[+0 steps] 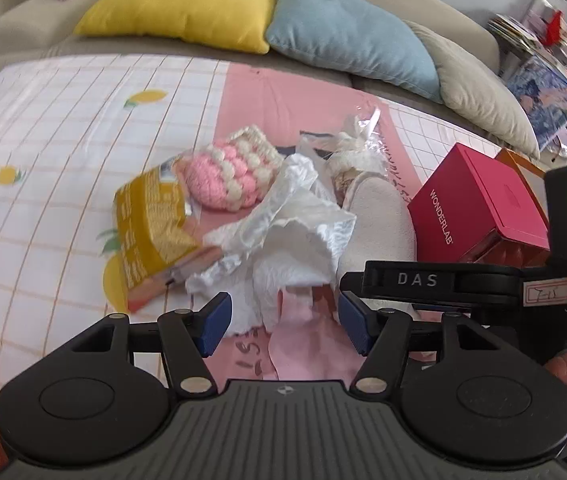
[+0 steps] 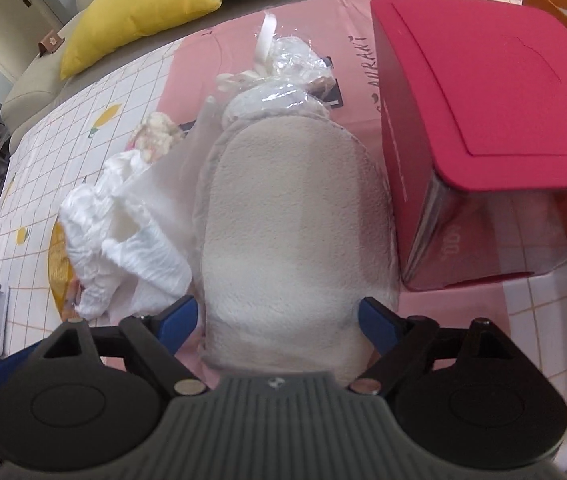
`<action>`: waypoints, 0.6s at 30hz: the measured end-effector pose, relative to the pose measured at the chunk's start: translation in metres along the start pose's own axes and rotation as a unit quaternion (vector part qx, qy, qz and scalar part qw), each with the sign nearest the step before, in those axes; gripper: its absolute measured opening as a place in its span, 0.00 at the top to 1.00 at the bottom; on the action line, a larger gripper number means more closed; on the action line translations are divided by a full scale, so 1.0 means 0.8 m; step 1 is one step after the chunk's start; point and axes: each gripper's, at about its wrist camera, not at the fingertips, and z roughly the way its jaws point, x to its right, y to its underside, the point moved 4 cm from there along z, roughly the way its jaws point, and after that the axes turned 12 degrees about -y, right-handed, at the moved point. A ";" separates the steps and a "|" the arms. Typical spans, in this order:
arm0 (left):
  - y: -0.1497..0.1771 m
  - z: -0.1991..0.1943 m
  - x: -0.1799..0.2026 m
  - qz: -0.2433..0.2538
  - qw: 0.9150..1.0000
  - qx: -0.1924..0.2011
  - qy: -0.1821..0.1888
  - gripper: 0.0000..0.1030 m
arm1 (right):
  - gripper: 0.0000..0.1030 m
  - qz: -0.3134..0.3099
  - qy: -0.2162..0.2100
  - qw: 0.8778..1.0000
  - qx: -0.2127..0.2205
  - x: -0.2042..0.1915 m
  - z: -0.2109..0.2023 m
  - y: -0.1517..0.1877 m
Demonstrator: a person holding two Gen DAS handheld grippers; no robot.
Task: Organize soft objects
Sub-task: 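Grasp the white tissue with the left tool while the right tool grasps the white slipper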
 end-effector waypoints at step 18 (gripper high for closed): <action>-0.011 0.067 0.071 0.238 0.966 0.075 -0.061 0.10 | 0.85 -0.013 -0.022 0.999 -0.023 0.035 -0.029 0.010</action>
